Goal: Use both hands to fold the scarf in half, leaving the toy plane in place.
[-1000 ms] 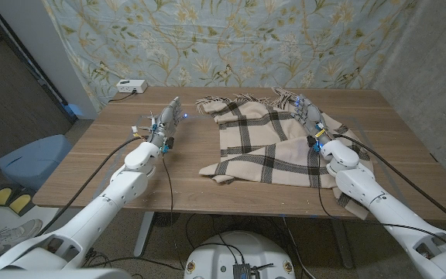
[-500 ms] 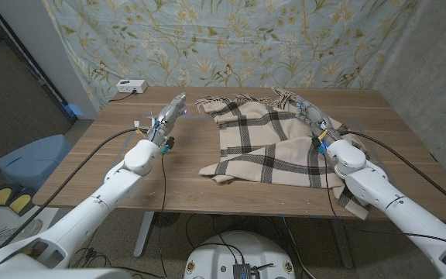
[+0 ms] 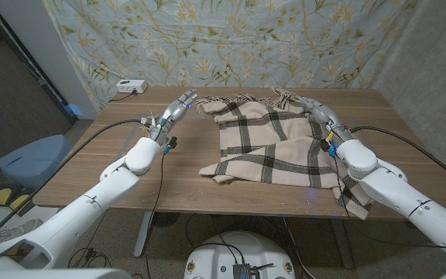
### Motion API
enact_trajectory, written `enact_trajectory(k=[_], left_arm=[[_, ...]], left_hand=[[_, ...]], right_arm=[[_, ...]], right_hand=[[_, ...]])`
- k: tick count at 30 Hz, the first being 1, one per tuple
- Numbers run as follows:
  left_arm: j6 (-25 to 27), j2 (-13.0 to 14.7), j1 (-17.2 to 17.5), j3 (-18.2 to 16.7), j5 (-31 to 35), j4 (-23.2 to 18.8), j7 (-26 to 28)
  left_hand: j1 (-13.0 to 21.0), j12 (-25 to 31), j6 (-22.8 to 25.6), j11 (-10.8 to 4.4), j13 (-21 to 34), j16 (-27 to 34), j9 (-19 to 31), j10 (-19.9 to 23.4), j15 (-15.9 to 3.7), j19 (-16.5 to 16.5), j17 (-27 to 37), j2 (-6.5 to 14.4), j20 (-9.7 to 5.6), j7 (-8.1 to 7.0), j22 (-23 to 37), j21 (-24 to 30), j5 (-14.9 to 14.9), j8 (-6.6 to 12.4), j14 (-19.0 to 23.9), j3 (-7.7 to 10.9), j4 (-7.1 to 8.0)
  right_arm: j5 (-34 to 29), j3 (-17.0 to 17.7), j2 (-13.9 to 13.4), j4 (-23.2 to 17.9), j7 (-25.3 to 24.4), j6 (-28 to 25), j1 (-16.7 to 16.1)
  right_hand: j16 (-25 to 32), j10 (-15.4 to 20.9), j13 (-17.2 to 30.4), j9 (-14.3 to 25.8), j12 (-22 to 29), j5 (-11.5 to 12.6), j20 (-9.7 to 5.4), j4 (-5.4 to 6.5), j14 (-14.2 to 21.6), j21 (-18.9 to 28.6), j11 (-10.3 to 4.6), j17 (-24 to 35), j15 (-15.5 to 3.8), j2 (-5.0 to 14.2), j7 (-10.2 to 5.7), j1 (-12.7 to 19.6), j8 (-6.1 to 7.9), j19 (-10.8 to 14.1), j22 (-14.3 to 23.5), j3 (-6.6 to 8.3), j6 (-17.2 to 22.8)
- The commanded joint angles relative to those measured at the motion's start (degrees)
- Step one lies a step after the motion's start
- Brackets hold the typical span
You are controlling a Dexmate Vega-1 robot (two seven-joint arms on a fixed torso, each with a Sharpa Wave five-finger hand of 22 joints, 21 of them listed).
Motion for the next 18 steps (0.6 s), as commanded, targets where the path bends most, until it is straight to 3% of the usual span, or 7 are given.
enact_trajectory(k=[1, 18], left_arm=[[0.6, 2.9, 1.0, 0.8, 9.3, -4.9, 1.7], [0.6, 6.8, 4.1, 0.0, 24.6, -11.8, 6.0]], left_hand=[[0.7, 0.2, 1.5, -0.03, 0.2, -0.2, 0.3, 0.7, -0.09, 0.3, 0.1, 0.2, 0.29, 0.03, 0.3, -0.4, -0.5, 0.51, 0.5, 0.20, -0.52], [2.6, 0.0, 5.9, -1.86, 0.2, -0.7, 0.3, 2.2, -1.32, 0.4, 0.0, -1.0, 0.25, -0.70, 0.2, -1.2, -1.1, 0.88, 1.3, 0.64, -2.48]], right_arm=[[-5.9, 3.1, -6.3, -9.4, -4.1, -7.6, -5.6], [-13.1, 10.1, -12.6, -21.2, -8.5, -16.8, -17.0]], right_hand=[[0.4, 0.8, 0.2, 0.1, 0.4, -0.4, -0.11, 0.03, 1.0, 0.2, -0.04, 0.3, -0.11, 0.71, 0.08, 0.9, 0.51, 0.7, 0.2, 0.77, 0.7], [0.8, 2.5, 0.3, 0.1, 0.6, -0.6, -0.49, -0.18, 2.1, 0.3, -0.38, 0.6, -0.95, 0.89, -0.02, 2.3, 0.69, 1.6, 0.2, 1.97, 2.5]])
